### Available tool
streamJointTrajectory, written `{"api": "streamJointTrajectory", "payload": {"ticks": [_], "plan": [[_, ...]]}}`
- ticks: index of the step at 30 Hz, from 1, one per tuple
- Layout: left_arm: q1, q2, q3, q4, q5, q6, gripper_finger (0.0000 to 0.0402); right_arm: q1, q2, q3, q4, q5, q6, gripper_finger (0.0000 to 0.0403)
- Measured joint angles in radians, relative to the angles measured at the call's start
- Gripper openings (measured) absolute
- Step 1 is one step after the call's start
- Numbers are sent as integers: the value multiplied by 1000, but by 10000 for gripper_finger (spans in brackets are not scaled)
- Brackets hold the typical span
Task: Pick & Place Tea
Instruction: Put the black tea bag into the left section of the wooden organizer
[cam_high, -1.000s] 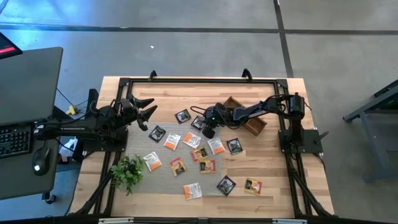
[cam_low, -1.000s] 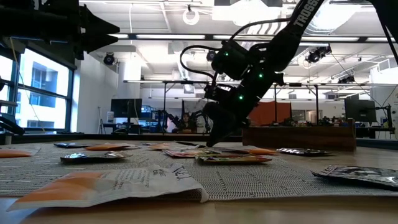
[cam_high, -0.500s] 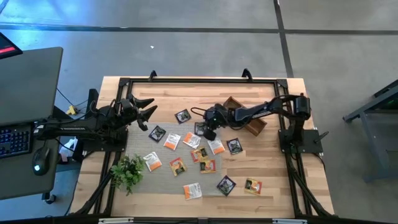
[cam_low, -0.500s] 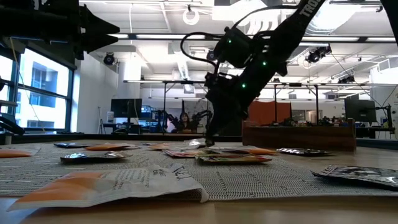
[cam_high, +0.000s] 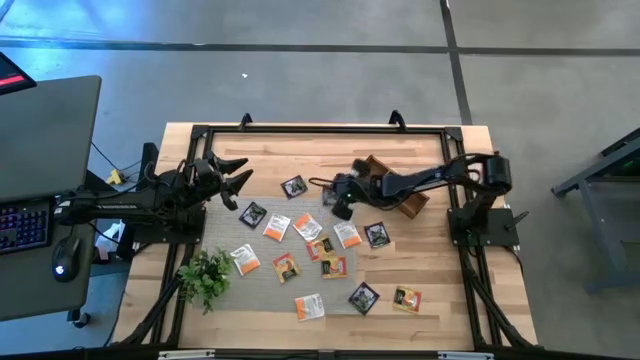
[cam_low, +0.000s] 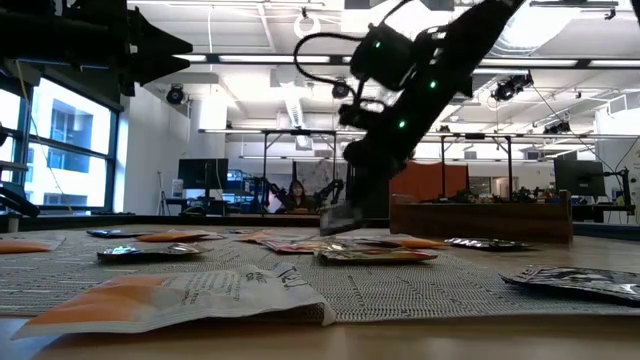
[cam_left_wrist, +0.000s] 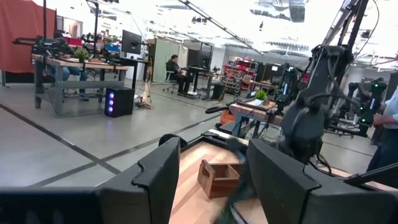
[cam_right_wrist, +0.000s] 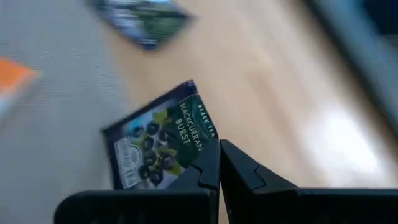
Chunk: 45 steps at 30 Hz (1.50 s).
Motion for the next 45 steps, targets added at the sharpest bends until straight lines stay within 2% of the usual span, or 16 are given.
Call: {"api": "streamJointTrajectory", "payload": {"ticks": [7, 10, 15, 18, 22, 25, 33, 37, 45], "plan": [[0, 0, 0, -1, 0, 0, 188, -3, -208, 0, -296, 294, 111, 1], [0, 0, 0, -1, 0, 0, 188, -9, -274, -42, -358, 369, 201, 1], [0, 0, 0, 0, 0, 0, 188, -26, -336, -183, -283, 349, 275, 1], [0, 0, 0, 2, 0, 0, 188, -45, -344, -263, -152, 350, 262, 0], [0, 0, 0, 2, 0, 0, 188, -79, -344, -334, 61, 261, 206, 0], [0, 0, 0, 2, -11, 0, 188, -96, -344, -367, 161, 248, 173, 0], [0, 0, 0, 2, -13, 0, 188, -112, -344, -380, 119, 269, 210, 0], [0, 0, 0, 2, -13, 0, 188, -112, -344, -380, 91, 235, 203, 4], [0, 0, 0, 2, -12, 0, 188, -109, -344, -380, 82, 242, 67, 47]]}}
